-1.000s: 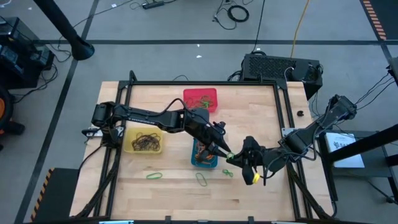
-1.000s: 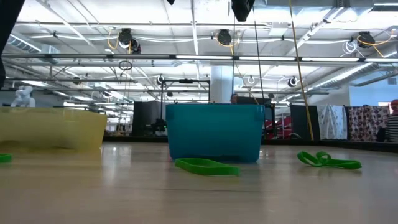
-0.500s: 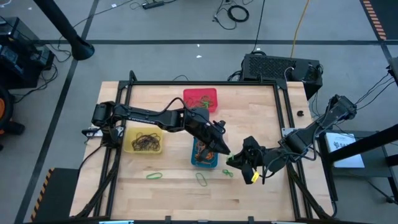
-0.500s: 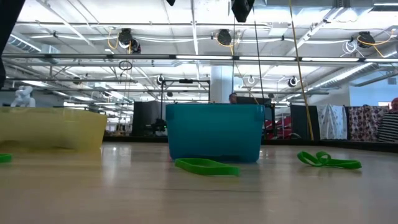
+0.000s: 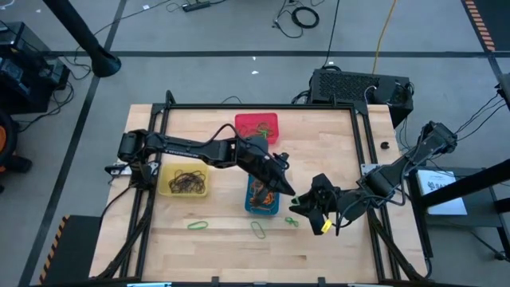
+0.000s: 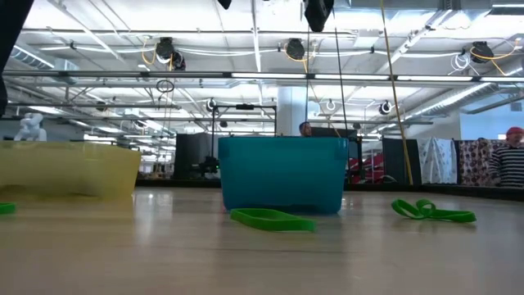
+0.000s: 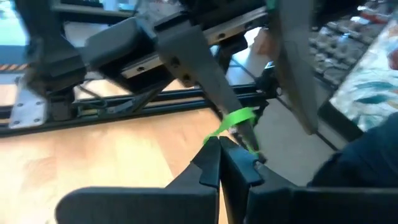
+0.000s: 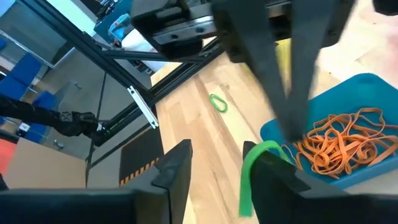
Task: Sort rubber bands into baskets
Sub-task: Put the green rubber band into the red bin
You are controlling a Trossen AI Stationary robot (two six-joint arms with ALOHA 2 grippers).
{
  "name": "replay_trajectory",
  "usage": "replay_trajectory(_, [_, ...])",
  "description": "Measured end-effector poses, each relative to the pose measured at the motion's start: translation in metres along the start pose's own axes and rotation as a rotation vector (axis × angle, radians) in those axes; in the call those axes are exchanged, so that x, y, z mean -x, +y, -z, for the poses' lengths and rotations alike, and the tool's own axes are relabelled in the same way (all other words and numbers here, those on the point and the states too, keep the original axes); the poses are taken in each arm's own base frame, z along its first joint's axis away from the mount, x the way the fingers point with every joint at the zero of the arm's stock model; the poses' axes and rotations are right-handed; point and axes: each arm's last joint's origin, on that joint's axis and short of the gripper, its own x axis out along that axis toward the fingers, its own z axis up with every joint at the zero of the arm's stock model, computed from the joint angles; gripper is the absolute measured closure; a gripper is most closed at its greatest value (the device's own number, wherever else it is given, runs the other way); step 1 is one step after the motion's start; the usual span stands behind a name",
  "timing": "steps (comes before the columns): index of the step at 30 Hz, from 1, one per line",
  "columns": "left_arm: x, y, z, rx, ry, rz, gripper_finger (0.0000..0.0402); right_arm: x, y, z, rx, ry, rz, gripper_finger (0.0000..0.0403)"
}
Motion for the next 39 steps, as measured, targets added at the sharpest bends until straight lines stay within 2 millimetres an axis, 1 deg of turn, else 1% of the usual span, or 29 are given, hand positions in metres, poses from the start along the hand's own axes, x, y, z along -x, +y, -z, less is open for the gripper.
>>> replay_trajectory(3, [0.003,0.007,0.004,0.023,0.042,-0.09,0.0398,0.0,0.0,0.0,0.036,-0.001,0.001,0.0262])
replay_trajectory(5, [0.01,0.014,0.008,0.054,0.087,-0.162,0.0399,-0.001,-0.001,-0.002,0.056,-0.022,0.017,0.0264])
replay_trajectory(7, [0.019,0.023,0.009,0.082,0.121,-0.214,0.0399,-0.002,-0.003,-0.005,0.081,-0.065,0.051,0.0283])
replay_trajectory(8, [0.026,0.026,0.009,0.096,0.138,-0.238,0.0399,-0.003,-0.005,-0.007,0.112,-0.077,0.065,0.0303])
replay_trajectory(10, [0.042,0.03,0.009,0.138,0.197,-0.3,0.0399,-0.006,-0.009,-0.012,0.192,-0.082,0.087,0.0362])
replay_trajectory(11, [0.052,0.032,0.007,0.15,0.216,-0.348,0.0399,-0.008,-0.012,-0.015,0.229,-0.087,0.104,0.0382])
replay_trajectory(14, [0.09,0.032,0.003,0.163,0.334,-0.518,0.0399,-0.015,-0.025,-0.031,0.279,-0.113,0.17,0.0392])
replay_trajectory(16, [0.118,0.025,-0.004,0.171,0.389,-0.643,0.0399,-0.022,-0.038,-0.046,0.296,-0.114,0.207,0.0399])
replay_trajectory(18, [0.143,0.015,-0.009,0.171,0.439,-0.722,0.04,-0.029,-0.055,-0.065,0.302,-0.095,0.229,0.04])
replay_trajectory(21, [0.175,-0.005,-0.017,0.184,0.473,-0.835,0.04,-0.046,-0.089,-0.096,0.3,-0.058,0.229,0.0402])
replay_trajectory(24, [0.2,-0.023,-0.023,0.215,0.466,-0.953,0.04,-0.066,-0.131,-0.125,0.296,-0.033,0.223,0.0402])
replay_trajectory(26, [0.213,-0.035,-0.022,0.259,0.487,-1.014,0.04,-0.083,-0.163,-0.14,0.282,-0.038,0.248,0.0402])
replay_trajectory(29, [0.226,-0.052,-0.019,0.337,0.497,-1.09,0.04,-0.109,-0.211,-0.152,0.229,-0.051,0.342,0.0402])
replay_trajectory(31, [0.231,-0.064,-0.01,0.384,0.505,-1.121,0.04,-0.121,-0.24,-0.155,0.193,-0.047,0.389,0.0402])
replay_trajectory(33, [0.233,-0.076,0.002,0.434,0.511,-1.127,0.04,-0.132,-0.262,-0.159,0.153,-0.028,0.395,0.0402])
replay_trajectory(36, [0.233,-0.091,0.026,0.508,0.514,-1.119,0.04,-0.145,-0.283,-0.164,0.092,0.016,0.358,0.04])
replay_trajectory(39, [0.231,-0.104,0.05,0.594,0.497,-1.115,0.04,-0.155,-0.292,-0.17,0.067,0.048,0.3,0.0383])
